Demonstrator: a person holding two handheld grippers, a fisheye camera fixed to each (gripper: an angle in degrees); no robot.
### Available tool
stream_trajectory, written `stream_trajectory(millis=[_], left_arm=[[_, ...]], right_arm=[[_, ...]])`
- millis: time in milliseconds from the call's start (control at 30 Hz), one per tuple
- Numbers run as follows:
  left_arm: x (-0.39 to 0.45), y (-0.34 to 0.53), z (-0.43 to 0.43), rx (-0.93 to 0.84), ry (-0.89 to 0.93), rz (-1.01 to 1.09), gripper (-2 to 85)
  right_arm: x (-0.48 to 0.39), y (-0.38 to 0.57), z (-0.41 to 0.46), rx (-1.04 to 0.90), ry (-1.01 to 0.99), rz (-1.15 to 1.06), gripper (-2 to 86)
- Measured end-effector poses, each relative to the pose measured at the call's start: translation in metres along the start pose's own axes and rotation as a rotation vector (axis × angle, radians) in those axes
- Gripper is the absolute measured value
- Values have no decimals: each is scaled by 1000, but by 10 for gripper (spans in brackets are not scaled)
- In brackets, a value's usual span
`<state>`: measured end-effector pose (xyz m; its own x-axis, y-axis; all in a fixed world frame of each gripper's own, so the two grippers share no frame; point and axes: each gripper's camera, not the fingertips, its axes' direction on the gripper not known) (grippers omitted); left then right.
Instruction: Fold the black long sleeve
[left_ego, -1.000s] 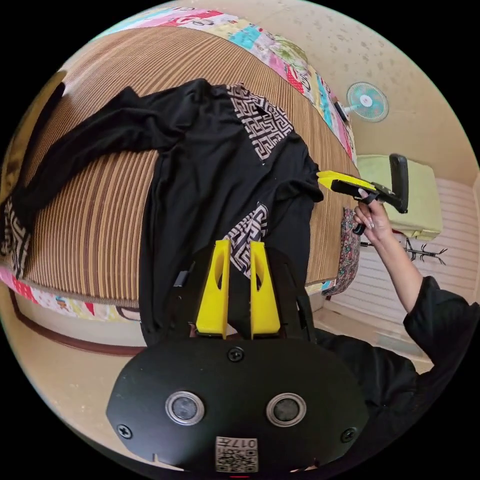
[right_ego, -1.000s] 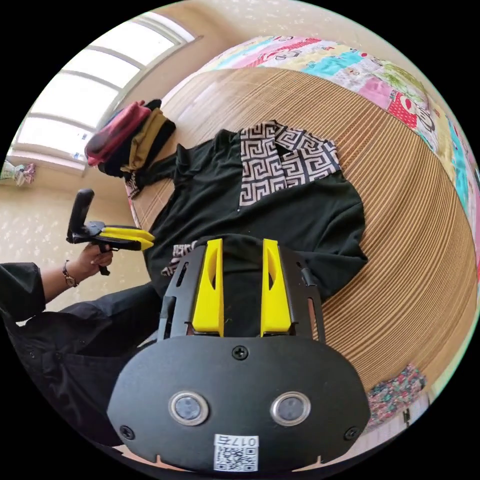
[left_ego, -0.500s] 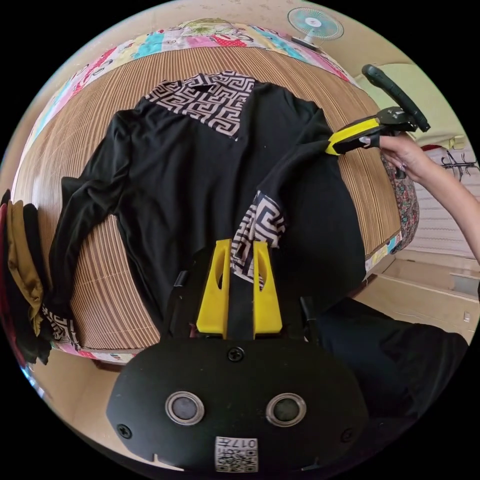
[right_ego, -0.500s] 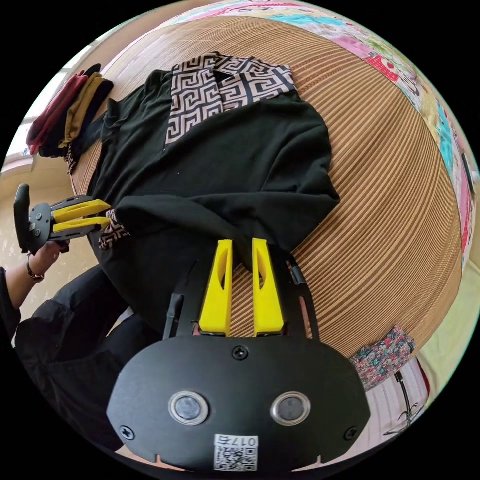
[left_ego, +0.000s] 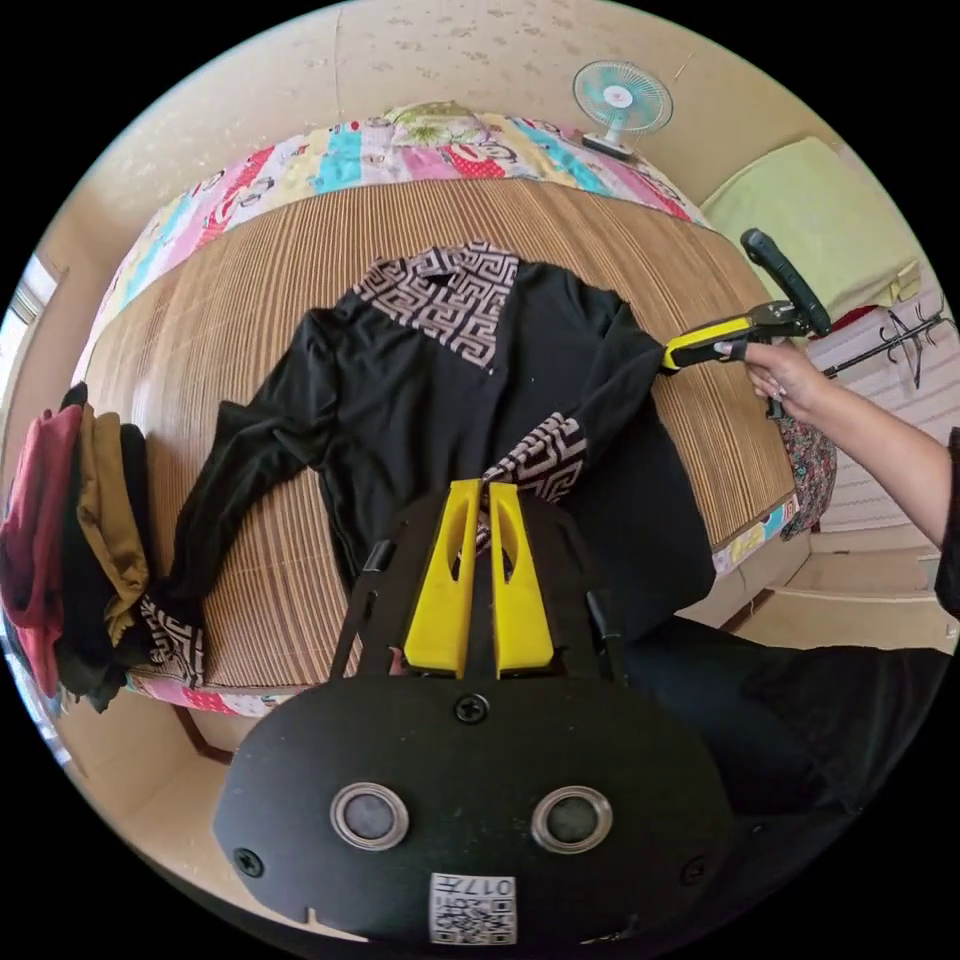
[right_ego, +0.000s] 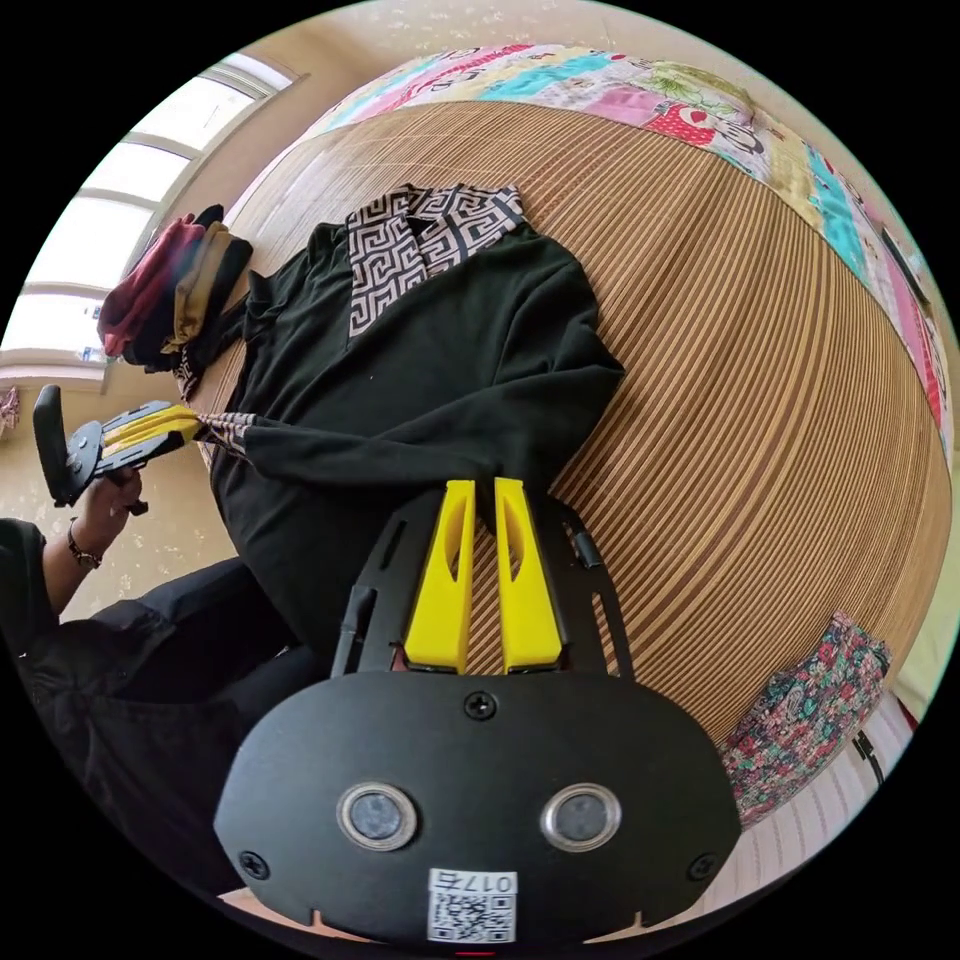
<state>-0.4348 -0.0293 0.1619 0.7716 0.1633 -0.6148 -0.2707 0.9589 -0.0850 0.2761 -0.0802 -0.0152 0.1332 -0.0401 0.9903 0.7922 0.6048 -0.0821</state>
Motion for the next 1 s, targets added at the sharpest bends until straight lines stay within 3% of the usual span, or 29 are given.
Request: stream_trajectory(millis=[233,367,433,533,667,733,833,1000], left_arm=[[-8,-91,-81,221,-181,187,2],[-40,-124,-126,386,-171,113,2],[-57,-114,-134,441,-183,51,3],[-92,-79,-110,399,-201,-86,4],[-160,-13,-17,-9,-117,-389,6],[-190,24,2,-117,-38,-539,6],[-239,82,-16,-72,104,-803,14],[-319,179,-70,179,324,-1293,70]], right_arm=[[39,0,-74,269,-106,165,23],[29,19,-123,563,-139,231,14],[20,24,-118,593,-108,241,10],[15,15,-59,381,-138,247,8],[6,16,13,157,-143,278,5],[-1,12,21,115,-118,270,4],[-16,-2,17,107,-69,187,4],[-27,-35,11,95,-110,172,3]])
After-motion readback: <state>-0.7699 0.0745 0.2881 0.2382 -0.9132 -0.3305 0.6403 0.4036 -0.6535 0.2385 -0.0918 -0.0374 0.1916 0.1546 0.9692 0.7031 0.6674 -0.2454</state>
